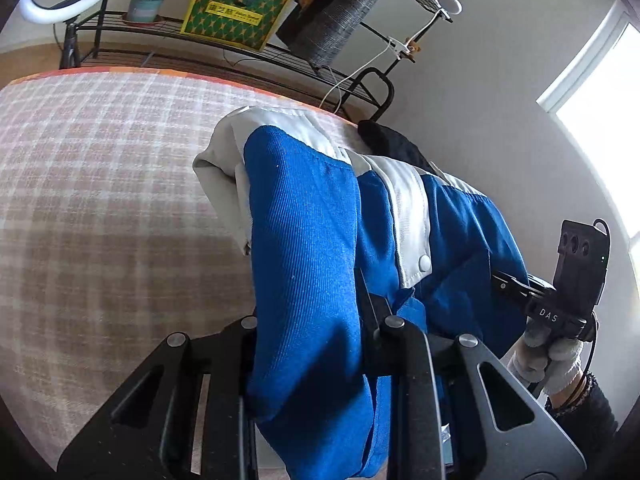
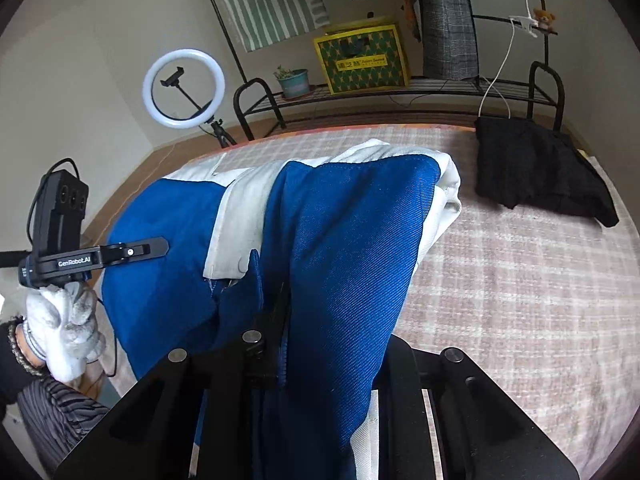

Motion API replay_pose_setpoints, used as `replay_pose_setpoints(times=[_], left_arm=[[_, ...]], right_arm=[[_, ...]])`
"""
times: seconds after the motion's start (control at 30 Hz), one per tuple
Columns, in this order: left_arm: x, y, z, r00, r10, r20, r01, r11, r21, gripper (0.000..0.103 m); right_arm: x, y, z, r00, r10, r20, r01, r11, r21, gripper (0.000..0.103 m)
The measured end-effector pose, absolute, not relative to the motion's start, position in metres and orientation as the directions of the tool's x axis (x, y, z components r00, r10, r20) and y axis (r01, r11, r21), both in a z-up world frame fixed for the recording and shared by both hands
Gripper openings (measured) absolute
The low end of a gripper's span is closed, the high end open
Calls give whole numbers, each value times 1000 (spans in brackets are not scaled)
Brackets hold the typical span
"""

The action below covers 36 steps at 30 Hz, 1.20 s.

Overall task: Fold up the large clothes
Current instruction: 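Carry the folded jacket with both grippers toward the bed end by the rack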

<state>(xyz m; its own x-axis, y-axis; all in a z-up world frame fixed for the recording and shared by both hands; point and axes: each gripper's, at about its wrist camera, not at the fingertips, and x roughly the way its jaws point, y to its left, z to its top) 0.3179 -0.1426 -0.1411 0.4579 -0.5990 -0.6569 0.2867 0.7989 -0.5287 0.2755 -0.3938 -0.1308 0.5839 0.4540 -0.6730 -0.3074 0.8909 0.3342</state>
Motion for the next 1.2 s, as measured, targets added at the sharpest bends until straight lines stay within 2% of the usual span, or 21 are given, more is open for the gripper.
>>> replay_pose_setpoints(times=[0.47, 0.7, 0.97, 1.2], left_arm=[[385, -298, -128, 423, -693, -584, 454, 720, -525, 24], [433, -361, -121, 414, -725, -551, 489, 688, -536, 23], [486, -409, -98, 455, -738, -499, 517, 675, -527, 23], [533, -432, -102, 493, -717, -492, 525, 696, -489, 23]], right_arm=[[302, -529, -102, 695, 304, -652, -183, 951, 248, 17], [333, -574, -90, 743, 227, -629, -122, 971, 207, 16], [381, -614, -76, 801, 179, -572, -101, 981, 166, 16], [426, -638, -83, 831, 153, -535, -84, 985, 152, 16]])
